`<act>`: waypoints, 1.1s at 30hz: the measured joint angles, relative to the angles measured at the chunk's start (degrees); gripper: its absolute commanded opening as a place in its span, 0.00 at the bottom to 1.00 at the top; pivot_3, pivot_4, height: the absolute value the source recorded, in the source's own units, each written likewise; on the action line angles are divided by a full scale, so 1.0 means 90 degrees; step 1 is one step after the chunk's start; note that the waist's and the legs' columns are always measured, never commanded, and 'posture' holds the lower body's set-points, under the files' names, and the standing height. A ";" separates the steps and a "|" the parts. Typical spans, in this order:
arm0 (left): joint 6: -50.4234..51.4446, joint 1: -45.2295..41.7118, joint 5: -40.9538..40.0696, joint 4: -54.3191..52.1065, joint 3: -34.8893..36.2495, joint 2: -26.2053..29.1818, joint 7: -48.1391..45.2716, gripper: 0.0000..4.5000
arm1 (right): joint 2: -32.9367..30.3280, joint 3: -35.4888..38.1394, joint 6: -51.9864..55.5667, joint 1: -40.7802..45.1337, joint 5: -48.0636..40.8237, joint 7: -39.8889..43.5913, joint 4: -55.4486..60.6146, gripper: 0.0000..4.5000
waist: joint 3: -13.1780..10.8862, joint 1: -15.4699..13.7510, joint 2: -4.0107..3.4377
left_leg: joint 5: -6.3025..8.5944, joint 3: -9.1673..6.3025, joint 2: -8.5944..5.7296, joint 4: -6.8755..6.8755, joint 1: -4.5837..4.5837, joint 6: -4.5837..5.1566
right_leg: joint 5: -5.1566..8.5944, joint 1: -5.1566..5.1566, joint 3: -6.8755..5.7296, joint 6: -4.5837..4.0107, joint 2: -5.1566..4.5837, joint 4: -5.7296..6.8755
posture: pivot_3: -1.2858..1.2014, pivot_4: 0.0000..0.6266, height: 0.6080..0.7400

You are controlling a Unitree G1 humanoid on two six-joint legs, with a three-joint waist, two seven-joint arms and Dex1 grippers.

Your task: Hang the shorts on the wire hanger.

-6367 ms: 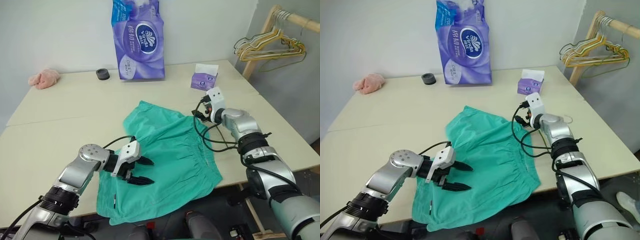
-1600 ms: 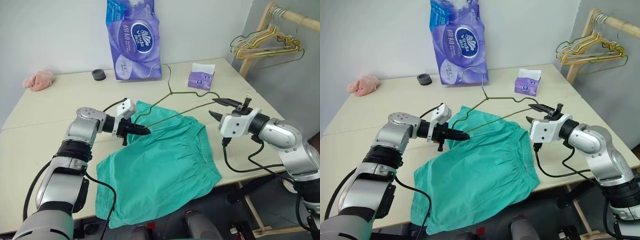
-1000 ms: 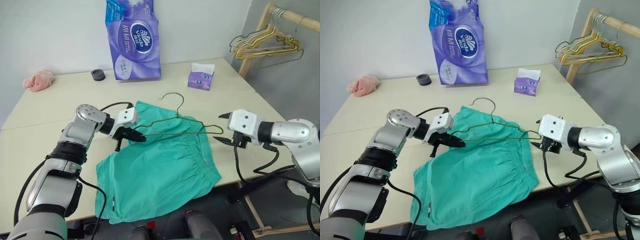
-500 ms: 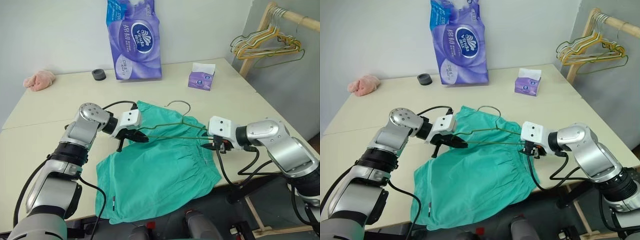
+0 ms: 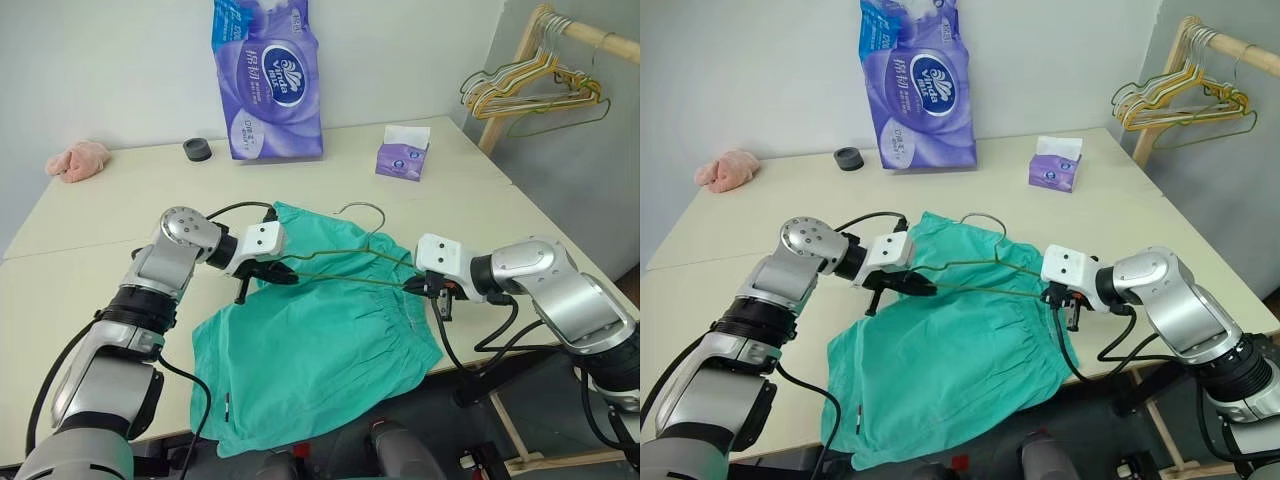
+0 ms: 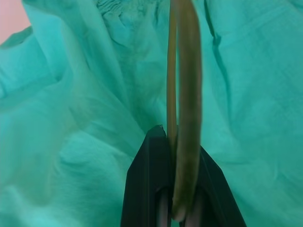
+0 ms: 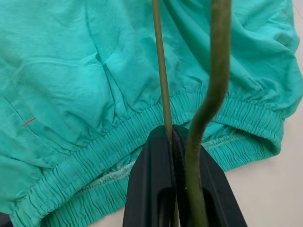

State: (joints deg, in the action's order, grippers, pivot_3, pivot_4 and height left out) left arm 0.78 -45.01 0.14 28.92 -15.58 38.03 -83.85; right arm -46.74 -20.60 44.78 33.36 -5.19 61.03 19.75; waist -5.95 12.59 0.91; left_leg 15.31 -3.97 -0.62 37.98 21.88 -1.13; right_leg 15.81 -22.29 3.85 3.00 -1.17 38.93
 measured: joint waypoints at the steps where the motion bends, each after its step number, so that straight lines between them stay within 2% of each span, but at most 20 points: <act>1: -0.0001 -0.0012 -0.0010 0.0102 0.0030 -0.0067 0.0151 0.16 | 0.0001 -0.0001 0.0020 -0.0013 -0.0010 -0.0001 0.0002 0.00 | 0.0000 -0.0001 0.0000 | 0.0000 -0.0001 0.0000 0.0000 0.0001 0.0000 | 0.0000 0.0000 -0.0002 0.0000 0.0000 0.0000 | 0.42 0.12 1.00; 9: 0.0311 -0.0031 -0.0489 0.0161 0.0553 -0.0328 0.0673 0.66 | 0.0000 0.0024 0.0061 -0.0076 -0.0035 -0.0127 0.0010 0.00 | 0.0000 0.0005 0.0000 | 0.0000 -0.0006 0.0001 0.0001 0.0003 0.0000 | 0.0000 -0.0001 -0.0006 0.0000 -0.0001 0.0001 | 0.43 0.11 1.00; 14: 0.0498 0.0045 -0.0741 0.0305 0.0939 -0.0251 0.0909 0.66 | -0.0120 0.0162 0.0061 -0.0145 -0.0069 -0.0149 0.0008 0.00 | 0.0000 -0.0001 0.0000 | 0.0000 -0.0007 0.0001 0.0002 0.0003 0.0000 | 0.0000 -0.0001 -0.0008 -0.0001 -0.0003 0.0001 | 0.43 0.11 1.00; 19: 0.0259 -0.0302 -0.0781 0.1046 0.1096 -0.0264 0.1258 0.66 | -0.0291 0.0605 0.0080 -0.0572 -0.0381 -0.0149 0.0085 0.00 | 0.0000 -0.0058 0.0001 | 0.0000 -0.0012 -0.0005 0.0005 0.0007 -0.0001 | -0.0001 0.0001 -0.0015 0.0000 -0.0008 0.0001 | 0.43 0.11 1.00; 23: 0.0324 -0.0178 -0.1041 0.0758 0.0944 -0.0320 0.0988 0.66 | -0.0968 0.1613 0.0201 -0.1646 -0.1049 0.0014 0.0334 0.00 | 0.0000 -0.0171 0.0001 | 0.0000 -0.0011 -0.0015 0.0004 0.0013 -0.0001 | 0.0001 0.0003 -0.0015 0.0003 -0.0017 -0.0006 | 0.43 0.11 1.00; 26: 0.0565 0.0277 -0.1002 0.0857 0.1193 0.0231 0.1056 0.66 | -0.1584 0.2682 0.0727 -0.2968 -0.1134 0.0029 0.0094 0.00 | 0.0000 -0.0142 0.0001 | 0.0001 -0.0008 -0.0009 -0.0002 0.0002 0.0000 | 0.0002 0.0003 -0.0008 0.0002 -0.0012 0.0000 | 0.42 0.11 1.00; 29: 0.0826 0.0351 -0.1094 0.0769 0.1254 0.0014 0.1045 0.66 | -0.1422 0.3701 0.1306 -0.4163 -0.1471 -0.0048 0.0423 0.00 | 0.0000 -0.0182 0.0002 | 0.0000 -0.0015 -0.0004 0.0006 0.0001 -0.0001 | 0.0011 0.0013 -0.0018 0.0019 -0.0002 0.0006 | 0.41 0.12 1.00; 33: 0.0978 0.0351 -0.1176 0.0603 0.1249 -0.0076 0.0908 0.66 | -0.1029 0.4333 0.1865 -0.4986 -0.1740 -0.0419 0.0876 0.00 | 0.0000 -0.0163 0.0003 | 0.0000 -0.0006 -0.0003 0.0007 0.0000 -0.0001 | 0.0019 0.0012 -0.0011 0.0032 0.0003 0.0002 | 0.41 0.13 1.00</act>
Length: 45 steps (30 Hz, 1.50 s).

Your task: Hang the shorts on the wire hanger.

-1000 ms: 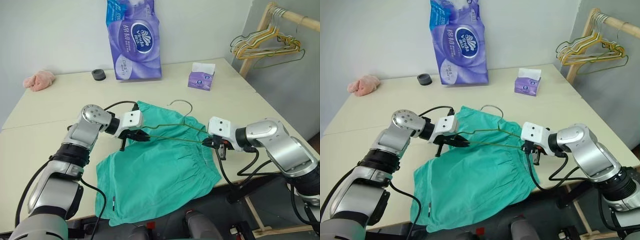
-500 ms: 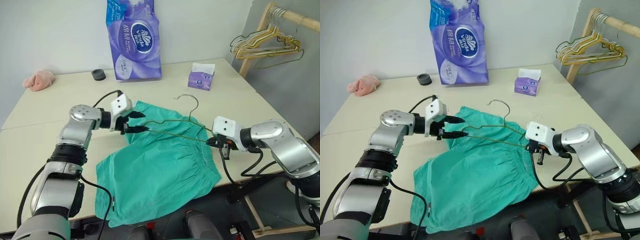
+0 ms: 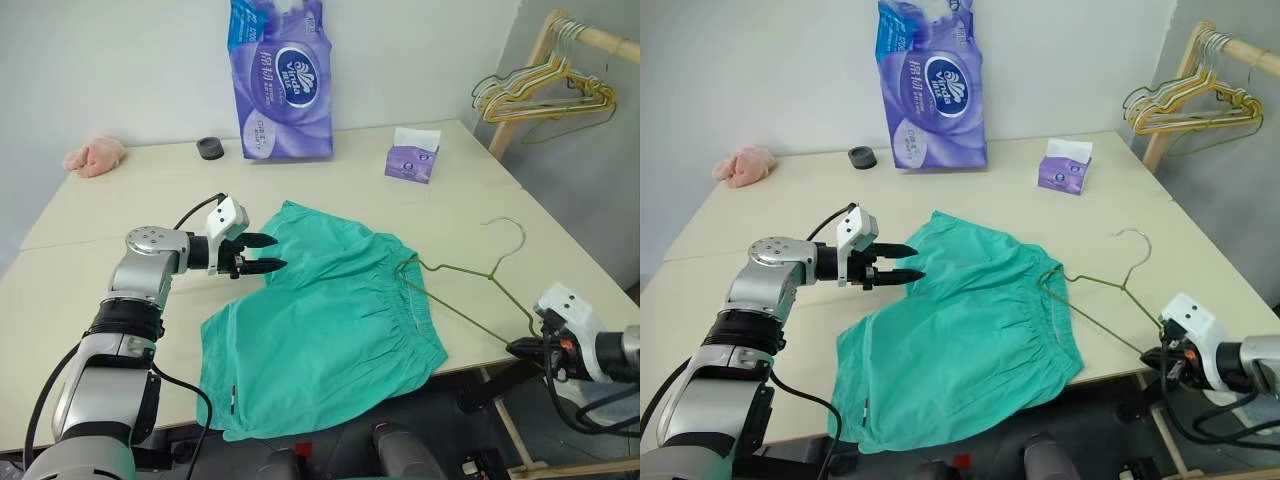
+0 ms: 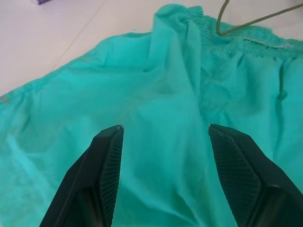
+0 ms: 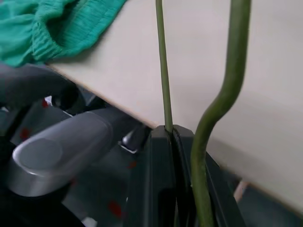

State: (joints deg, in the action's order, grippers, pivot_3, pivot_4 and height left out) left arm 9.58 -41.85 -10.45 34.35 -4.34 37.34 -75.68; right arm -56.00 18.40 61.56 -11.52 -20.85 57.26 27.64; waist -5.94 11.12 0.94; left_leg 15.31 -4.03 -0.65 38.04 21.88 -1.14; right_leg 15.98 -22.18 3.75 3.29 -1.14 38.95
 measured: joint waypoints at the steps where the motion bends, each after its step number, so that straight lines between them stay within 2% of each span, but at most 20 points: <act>1: 0.0011 0.0001 -0.0007 -0.0031 0.0000 -0.0003 -0.0027 0.66 | 0.0063 0.0052 0.0056 -0.0113 -0.0017 -0.0073 0.0047 0.00 | 0.0000 0.0006 0.0000 | 0.0000 0.0001 0.0000 -0.0001 0.0000 0.0000 | 0.0000 0.0000 0.0001 0.0000 0.0000 0.0000 | 0.41 0.13 1.00; 5: 0.0033 0.0004 -0.0010 -0.0197 -0.0037 -0.0060 -0.0200 0.66 | 0.0309 0.0099 0.0453 -0.0132 -0.0218 -0.0470 0.0326 0.00 | 0.0000 0.0038 0.0000 | 0.0000 0.0006 0.0004 -0.0004 -0.0001 0.0000 | 0.0000 -0.0002 0.0006 0.0000 0.0003 -0.0002 | 0.40 0.13 1.00; 11: 0.0123 0.0021 -0.0007 -0.0403 -0.0177 -0.0212 -0.0290 0.66 | 0.0599 0.0029 0.1238 0.0385 -0.0619 -0.0974 0.0362 0.00 | 0.0000 0.0029 0.0000 | 0.0001 0.0008 0.0003 -0.0004 -0.0002 0.0000 | 0.0000 -0.0002 0.0009 0.0000 0.0004 -0.0003 | 0.41 0.13 1.00; 23: 0.0144 0.0083 0.0005 -0.0546 -0.0235 -0.0306 -0.0149 0.66 | 0.0540 -0.1196 0.1762 0.1898 -0.0991 -0.1286 -0.0309 0.00 | -0.0001 0.0032 0.0000 | 0.0001 0.0008 0.0006 -0.0006 -0.0001 0.0000 | 0.0000 -0.0004 0.0009 0.0000 0.0006 -0.0005 | 0.41 0.13 1.00; 26: 0.0161 0.0083 -0.0003 -0.0547 -0.0227 -0.0309 -0.0054 0.66 | 0.0764 -0.1177 0.2165 0.2208 -0.1428 -0.1223 -0.0299 0.00 | -0.0001 0.0032 0.0000 | 0.0001 0.0007 0.0006 -0.0006 0.0001 0.0001 | 0.0000 -0.0006 0.0009 0.0000 0.0006 -0.0005 | 0.42 0.13 1.00; 31: 0.0165 -0.0068 -0.0037 -0.0296 -0.0020 -0.0313 0.0297 0.66 | 0.1558 -0.0858 0.2613 0.2714 -0.1969 -0.1468 -0.0270 0.00 | -0.0001 0.0021 0.0001 | 0.0001 0.0005 0.0005 -0.0006 0.0001 0.0001 | 0.0000 -0.0006 0.0007 -0.0001 0.0005 -0.0004 | 0.42 0.13 1.00; 34: 0.0156 -0.0279 -0.0092 -0.0086 0.0124 -0.0359 0.0484 0.66 | 0.1800 -0.0854 0.2339 0.2838 -0.1772 -0.1924 -0.0333 0.00 | -0.0002 0.0015 0.0000 | 0.0001 0.0006 0.0000 -0.0005 0.0003 0.0000 | 0.0000 -0.0007 0.0009 0.0000 -0.0002 -0.0004 | 0.42 0.13 1.00; 37: 0.0152 -0.0410 -0.0106 0.0060 0.0267 -0.0397 0.0603 0.66 | 0.1390 -0.1321 0.1632 0.2634 -0.1306 -0.2104 -0.0314 0.00 | -0.0002 -0.0005 0.0001 | 0.0001 0.0004 -0.0004 -0.0006 0.0008 0.0000 | 0.0000 -0.0007 0.0005 0.0000 -0.0007 -0.0009 | 0.41 0.13 1.00; 40: 0.0150 -0.0459 -0.0108 0.0194 0.0283 -0.0432 0.0657 0.66 | 0.0882 -0.2122 0.0895 0.2336 -0.0835 -0.2061 -0.0231 0.00 | -0.0002 0.0017 0.0002 | 0.0001 0.0006 -0.0003 -0.0006 0.0007 0.0000 | 0.0000 -0.0008 0.0007 0.0001 -0.0006 -0.0009 | 0.41 0.13 1.00; 45: 0.0150 -0.0648 -0.0108 0.0259 0.0281 -0.0553 0.0660 0.66 | 0.0845 -0.2529 0.0376 0.2436 -0.0729 -0.1908 -0.0052 0.00 | -0.0003 0.0064 0.0003 | 0.0001 0.0005 0.0003 -0.0007 0.0005 0.0000 | 0.0000 -0.0009 0.0007 0.0001 0.0003 -0.0008 | 0.41 0.13 1.00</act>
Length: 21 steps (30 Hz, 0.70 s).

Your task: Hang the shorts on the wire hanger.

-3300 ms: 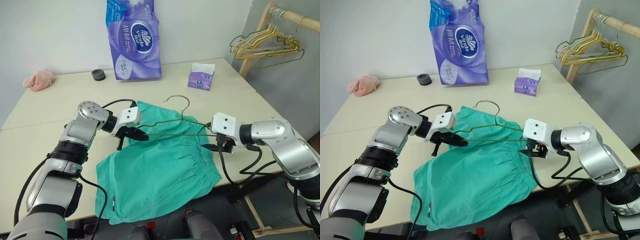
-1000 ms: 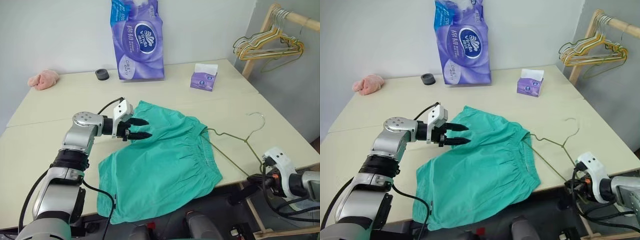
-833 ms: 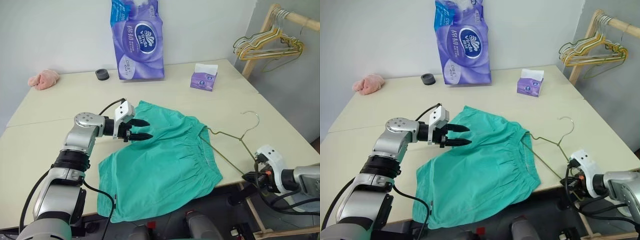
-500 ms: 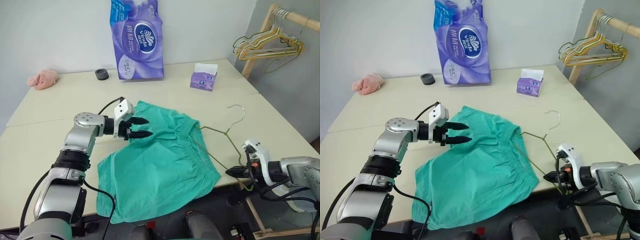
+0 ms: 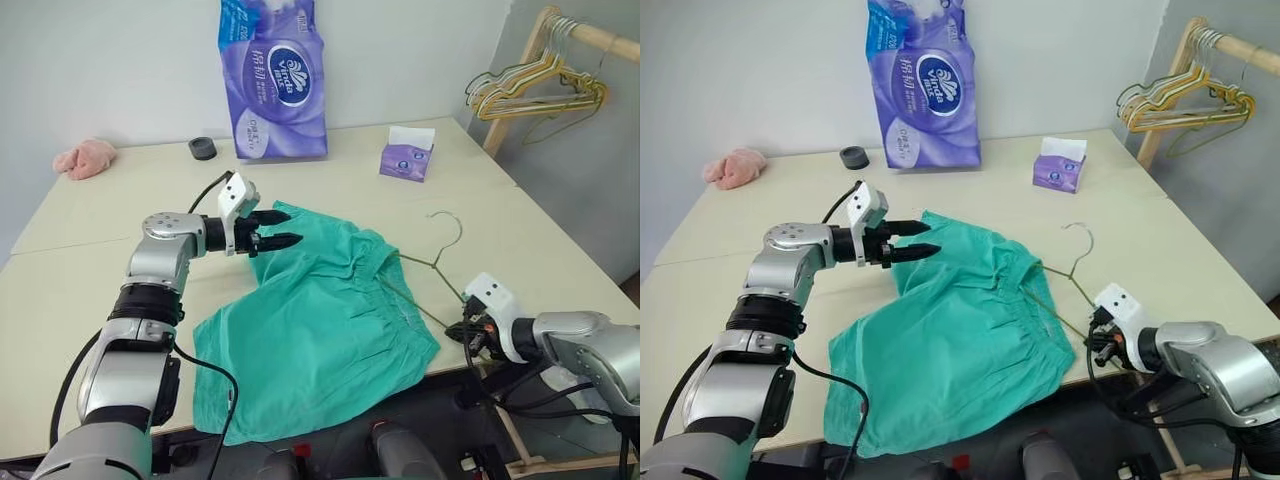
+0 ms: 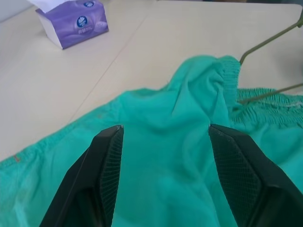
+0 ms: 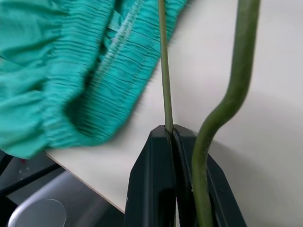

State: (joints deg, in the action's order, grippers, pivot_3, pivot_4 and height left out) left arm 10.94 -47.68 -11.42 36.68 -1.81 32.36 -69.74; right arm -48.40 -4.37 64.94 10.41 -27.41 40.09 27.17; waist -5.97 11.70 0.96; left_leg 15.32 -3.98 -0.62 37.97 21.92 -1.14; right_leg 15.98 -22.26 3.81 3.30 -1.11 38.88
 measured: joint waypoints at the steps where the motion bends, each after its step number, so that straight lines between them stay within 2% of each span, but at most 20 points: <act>1: -0.0007 -0.0063 -0.0001 0.0012 0.0002 0.0000 -0.0012 0.66 | 0.0000 -0.0001 -0.0031 0.0067 -0.0095 0.0099 0.0052 0.00 | 0.0000 0.0009 0.0000 | 0.0000 0.0000 0.0001 0.0000 0.0000 0.0000 | 0.0000 0.0000 0.0000 0.0000 0.0000 -0.0001 | 0.41 0.13 1.00; 11: 0.0017 -0.0481 -0.0153 0.0359 0.0143 -0.0006 -0.0099 0.66 | 0.0802 0.0345 0.0113 0.0740 -0.0463 -0.0216 -0.0112 0.00 | -0.0001 0.0049 0.0002 | 0.0000 -0.0009 -0.0001 0.0000 0.0003 0.0000 | -0.0015 0.0000 -0.0007 -0.0025 -0.0003 0.0000 | 0.41 0.13 1.00; 19: 0.0013 -0.0608 -0.0176 0.0556 0.0246 -0.0012 -0.0127 0.66 | 0.1122 -0.0361 -0.0017 0.0894 -0.0023 -0.0680 -0.0202 0.00 | -0.0002 0.0097 0.0002 | 0.0000 -0.0009 0.0000 -0.0001 0.0002 0.0000 | -0.0014 -0.0002 -0.0006 -0.0023 -0.0003 0.0001 | 0.41 0.14 1.00; 21: 0.0129 -0.0609 -0.0199 0.0542 0.0239 -0.0003 -0.0320 0.75 | 0.1153 -0.0395 -0.0062 0.0985 -0.0020 -0.0702 -0.0221 0.00 | -0.0002 0.0100 0.0001 | 0.0000 -0.0009 0.0000 -0.0002 0.0002 0.0000 | -0.0014 -0.0002 -0.0007 -0.0024 -0.0002 0.0001 | 0.41 0.14 1.00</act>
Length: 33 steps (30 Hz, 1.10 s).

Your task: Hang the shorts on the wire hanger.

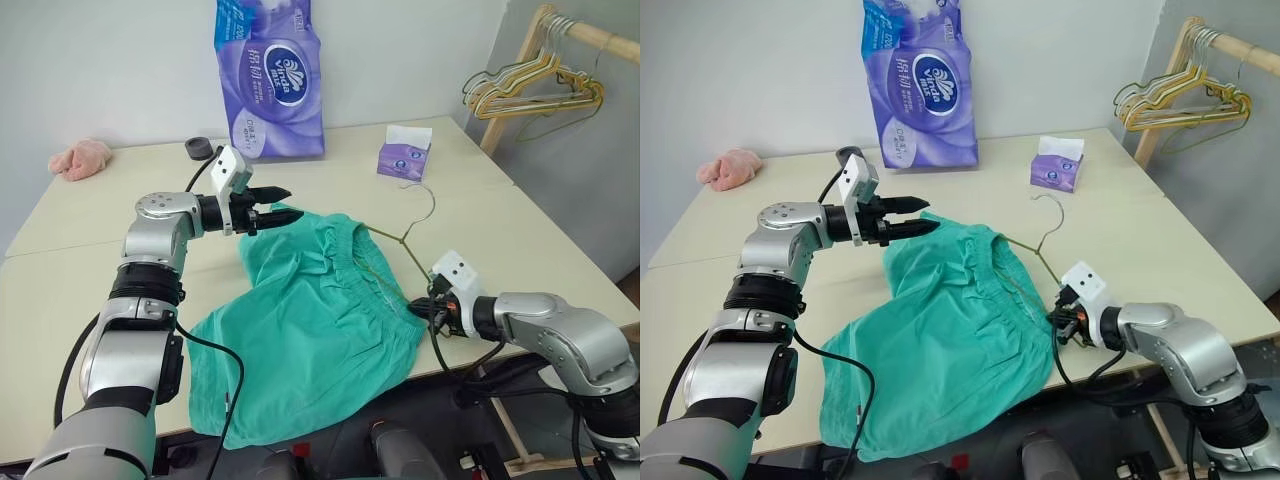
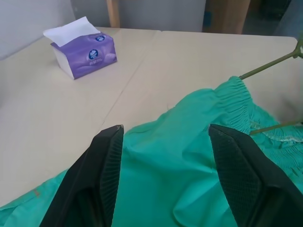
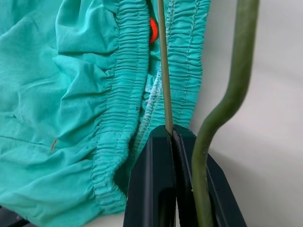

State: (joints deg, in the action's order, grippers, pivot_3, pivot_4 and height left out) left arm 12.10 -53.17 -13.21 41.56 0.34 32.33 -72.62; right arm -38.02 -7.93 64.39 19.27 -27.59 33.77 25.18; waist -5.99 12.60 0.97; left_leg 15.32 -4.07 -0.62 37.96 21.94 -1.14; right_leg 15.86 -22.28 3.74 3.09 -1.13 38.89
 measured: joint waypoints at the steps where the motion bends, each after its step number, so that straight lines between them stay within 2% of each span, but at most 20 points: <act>1: 0.0122 0.0001 -0.0023 -0.0022 -0.0021 0.0023 -0.0186 0.78 | -0.0019 0.0000 -0.0012 0.0035 0.0006 0.0003 -0.0004 0.00 | 0.0000 0.0000 0.0000 | 0.0000 -0.0001 0.0000 0.0000 0.0001 0.0000 | 0.0000 0.0000 -0.0001 0.0000 0.0000 0.0000 | 0.41 0.14 1.00; 4: 0.0326 0.0000 -0.0024 -0.0183 -0.0276 0.0206 -0.0817 0.98 | -0.0238 -0.0013 -0.0091 0.0107 0.0082 0.0059 -0.0010 0.00 | -0.0002 0.0002 -0.0002 | 0.0000 0.0000 -0.0002 0.0000 0.0002 0.0000 | 0.0000 0.0000 -0.0001 0.0000 0.0000 -0.0001 | 0.41 0.13 1.00; 5: 0.0282 -0.0001 -0.0004 -0.0238 -0.0358 0.0259 -0.1005 0.99 | -0.0359 -0.0030 -0.0170 0.0122 0.0156 0.0112 -0.0010 0.00 | -0.0002 0.0000 -0.0002 | 0.0000 0.0000 -0.0002 0.0000 0.0001 0.0000 | 0.0000 0.0000 -0.0001 0.0000 0.0000 -0.0001 | 0.41 0.13 1.00; 10: -0.0607 -0.0319 0.0461 0.0015 -0.0837 0.0257 -0.1445 0.99 | -0.0846 -0.0398 -0.0637 0.0271 0.0552 0.0342 0.0040 0.00 | -0.0002 -0.0006 -0.0001 | 0.0000 0.0002 -0.0004 0.0000 0.0002 0.0000 | 0.0009 0.0000 -0.0001 0.0015 0.0000 -0.0003 | 0.41 0.13 1.00; 13: -0.1213 -0.0670 0.0741 0.0494 -0.1012 -0.0008 -0.1485 0.99 | -0.1068 -0.0729 -0.0957 0.0357 0.0862 0.0493 0.0194 0.00 | -0.0003 -0.0007 0.0000 | 0.0000 0.0003 -0.0004 0.0001 0.0003 0.0000 | 0.0013 0.0000 0.0001 0.0023 -0.0001 -0.0005 | 0.41 0.13 1.00; 21: -0.2147 -0.1062 0.1157 0.1304 -0.1272 -0.0532 -0.1660 0.99 | -0.1046 -0.1043 -0.1240 0.0516 0.1264 0.0594 0.0473 0.00 | -0.0004 0.0064 0.0001 | 0.0000 0.0005 -0.0001 -0.0002 0.0004 0.0000 | 0.0014 -0.0004 0.0004 0.0024 0.0002 -0.0004 | 0.40 0.13 1.00; 28: -0.2735 -0.1048 0.1547 0.1666 -0.1512 -0.0513 -0.1958 0.99 | -0.1209 -0.1205 -0.1405 0.0687 0.1532 0.0815 0.0744 0.00 | -0.0004 0.0186 0.0001 | 0.0000 0.0001 -0.0002 -0.0001 0.0006 0.0000 | 0.0016 -0.0003 0.0000 0.0026 0.0000 -0.0004 | 0.40 0.13 1.00; 31: -0.2813 -0.1055 0.1636 0.1892 -0.1513 -0.0525 -0.1938 0.86 | -0.1274 -0.1283 -0.1562 0.0694 0.1736 0.0898 0.0796 0.00 | -0.0004 0.0199 0.0001 | 0.0001 0.0000 -0.0002 -0.0002 0.0007 0.0001 | 0.0017 -0.0004 -0.0001 0.0027 0.0000 -0.0005 | 0.40 0.13 1.00; 33: -0.2860 -0.1055 0.1712 0.1953 -0.1513 -0.0544 -0.1942 0.73 | -0.1289 -0.1306 -0.1626 0.0694 0.1841 0.0962 0.0796 0.00 | -0.0004 0.0199 0.0002 | 0.0000 0.0000 -0.0002 -0.0002 0.0007 0.0001 | 0.0017 -0.0004 -0.0001 0.0028 0.0000 -0.0005 | 0.40 0.13 1.00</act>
State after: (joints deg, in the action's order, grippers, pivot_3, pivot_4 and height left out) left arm -13.64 -62.66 2.20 59.14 -13.28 27.44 -90.10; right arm -49.62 -19.68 49.75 25.52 -11.02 42.43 32.35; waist -6.03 14.40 0.98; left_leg 15.32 -4.07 -0.64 37.94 22.00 -1.13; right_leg 16.01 -22.31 3.74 3.34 -1.13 38.85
